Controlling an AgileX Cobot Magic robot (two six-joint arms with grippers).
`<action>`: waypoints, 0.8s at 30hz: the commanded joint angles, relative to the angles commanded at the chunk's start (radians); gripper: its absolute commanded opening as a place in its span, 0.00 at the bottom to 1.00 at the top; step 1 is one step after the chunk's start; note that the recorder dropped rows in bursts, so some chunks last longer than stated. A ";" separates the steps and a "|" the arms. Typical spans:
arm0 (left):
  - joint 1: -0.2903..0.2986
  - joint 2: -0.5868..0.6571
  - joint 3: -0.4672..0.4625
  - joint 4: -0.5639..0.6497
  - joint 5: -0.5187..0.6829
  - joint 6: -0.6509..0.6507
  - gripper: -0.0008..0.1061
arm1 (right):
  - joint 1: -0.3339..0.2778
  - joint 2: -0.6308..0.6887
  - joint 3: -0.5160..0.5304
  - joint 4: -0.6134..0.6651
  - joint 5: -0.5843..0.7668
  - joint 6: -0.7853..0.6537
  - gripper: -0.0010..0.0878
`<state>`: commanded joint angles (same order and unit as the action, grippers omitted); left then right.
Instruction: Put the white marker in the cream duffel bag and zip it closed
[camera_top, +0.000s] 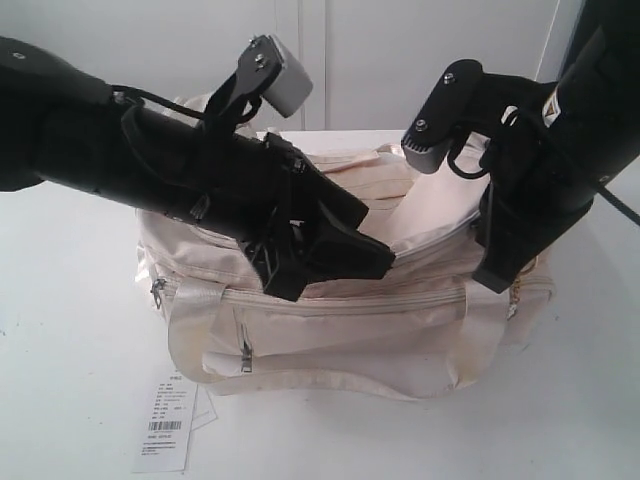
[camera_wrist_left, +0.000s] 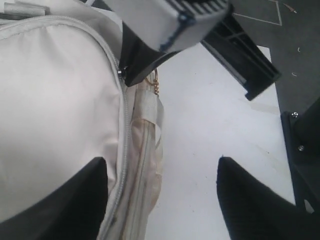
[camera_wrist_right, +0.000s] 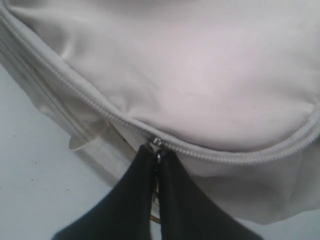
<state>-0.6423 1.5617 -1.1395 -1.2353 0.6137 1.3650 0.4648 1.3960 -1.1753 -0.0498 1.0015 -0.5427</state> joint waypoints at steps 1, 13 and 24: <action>0.000 0.012 -0.003 0.001 0.009 0.000 0.62 | 0.000 0.000 0.000 0.000 0.000 0.000 0.01; -0.098 0.099 -0.028 -0.036 -0.180 0.163 0.62 | 0.000 0.000 0.000 0.000 -0.015 0.006 0.01; -0.118 0.118 -0.041 -0.073 -0.272 0.182 0.62 | 0.000 0.000 0.000 0.001 -0.017 0.006 0.01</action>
<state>-0.7604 1.6798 -1.1807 -1.3086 0.3412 1.5474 0.4648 1.3960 -1.1753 -0.0483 0.9846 -0.5363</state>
